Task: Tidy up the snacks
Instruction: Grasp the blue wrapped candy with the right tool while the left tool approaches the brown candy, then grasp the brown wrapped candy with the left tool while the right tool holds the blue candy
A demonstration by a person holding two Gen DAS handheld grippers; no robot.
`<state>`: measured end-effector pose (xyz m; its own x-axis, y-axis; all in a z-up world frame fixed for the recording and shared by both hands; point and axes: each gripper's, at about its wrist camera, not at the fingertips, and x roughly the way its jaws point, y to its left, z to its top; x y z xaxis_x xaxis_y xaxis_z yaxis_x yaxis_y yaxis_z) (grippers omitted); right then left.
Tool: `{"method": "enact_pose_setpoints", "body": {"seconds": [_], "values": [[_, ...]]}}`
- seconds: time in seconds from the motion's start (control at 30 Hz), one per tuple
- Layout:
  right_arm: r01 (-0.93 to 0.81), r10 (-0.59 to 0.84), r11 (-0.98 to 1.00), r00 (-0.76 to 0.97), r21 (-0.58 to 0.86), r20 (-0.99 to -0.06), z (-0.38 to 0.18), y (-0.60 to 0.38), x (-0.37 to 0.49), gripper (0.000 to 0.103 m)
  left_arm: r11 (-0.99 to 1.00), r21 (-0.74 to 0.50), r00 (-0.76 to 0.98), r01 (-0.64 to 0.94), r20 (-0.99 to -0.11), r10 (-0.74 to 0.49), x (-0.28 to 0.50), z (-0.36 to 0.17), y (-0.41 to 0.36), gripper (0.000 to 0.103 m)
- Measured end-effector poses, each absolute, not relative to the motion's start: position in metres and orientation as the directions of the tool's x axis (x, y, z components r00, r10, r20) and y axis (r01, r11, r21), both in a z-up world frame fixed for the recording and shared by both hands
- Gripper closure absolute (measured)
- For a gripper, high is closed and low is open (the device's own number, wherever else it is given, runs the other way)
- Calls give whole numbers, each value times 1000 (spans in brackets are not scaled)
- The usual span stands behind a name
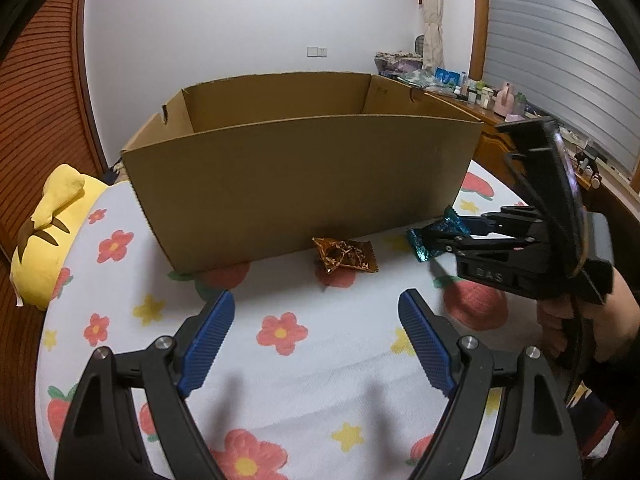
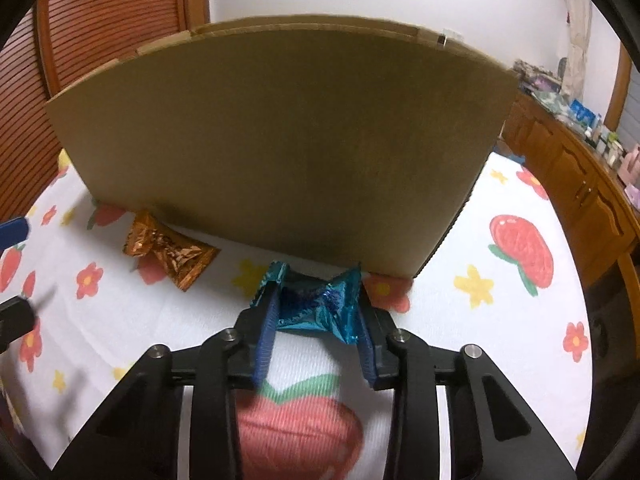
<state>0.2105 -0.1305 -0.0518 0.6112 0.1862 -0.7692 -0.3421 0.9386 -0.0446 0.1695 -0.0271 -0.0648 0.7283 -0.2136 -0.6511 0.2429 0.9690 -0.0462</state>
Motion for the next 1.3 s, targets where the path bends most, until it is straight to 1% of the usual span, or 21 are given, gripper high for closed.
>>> {"method": "enact_pose_setpoints", "body": {"seconds": [0.2, 0.3, 0.37, 0.43, 0.53, 0.63, 0.73, 0.9, 0.97, 1.03, 1.2, 1.27, 1.3], "values": [[-364, 220, 931, 622, -28, -752, -45, -138, 198, 76, 969, -44, 719, 241, -662, -209, 188, -71, -35, 20], [-375, 253, 927, 629, -1, -735, -40, -144, 191, 76, 970, -50, 712, 237, -671, -208, 198, -73, -39, 25], [-382, 271, 924, 635, 11, -723, -35, -148, 187, 76, 971, -53, 707, 231, -677, -205, 207, -75, -41, 26], [-387, 288, 922, 642, 24, -710, -33, -160, 176, 76, 972, -55, 703, 228, -681, -204, 215, -77, -43, 33], [-399, 320, 915, 643, 52, -696, -28, -168, 170, 76, 976, -60, 692, 211, -696, -193, 228, -82, -45, 36], [-414, 338, 908, 642, 59, -688, -25, -172, 163, 76, 978, -63, 676, 199, -713, -184, 237, -88, -48, 38], [-431, 354, 900, 638, 63, -684, -21, -173, 158, 76, 978, -57, 663, 202, -727, -180, 242, -94, -51, 39], [-451, 358, 891, 633, 48, -686, -21, -167, 160, 76, 977, -82, 654, 199, -731, -194, 246, -97, -53, 39], [-453, 360, 890, 631, 50, -687, -23, -167, 163, 76, 976, -78, 652, 202, -733, -193, 248, -98, -54, 43], [-453, 367, 889, 620, 65, -693, -27, -167, 167, 76, 976, -70, 648, 207, -737, -191, 250, -98, -56, 49], [-455, 377, 887, 612, 81, -695, -29, -168, 169, 76, 972, -65, 641, 224, -742, -197, 252, -101, -61, 57], [-458, 381, 885, 610, 84, -695, -29, -168, 169, 76, 970, -70, 636, 233, -744, -206, 253, -103, -62, 63], [-460, 383, 884, 610, 84, -694, -28, -168, 169, 76, 968, -78, 630, 239, -746, -216, 254, -103, -62, 69]]}}
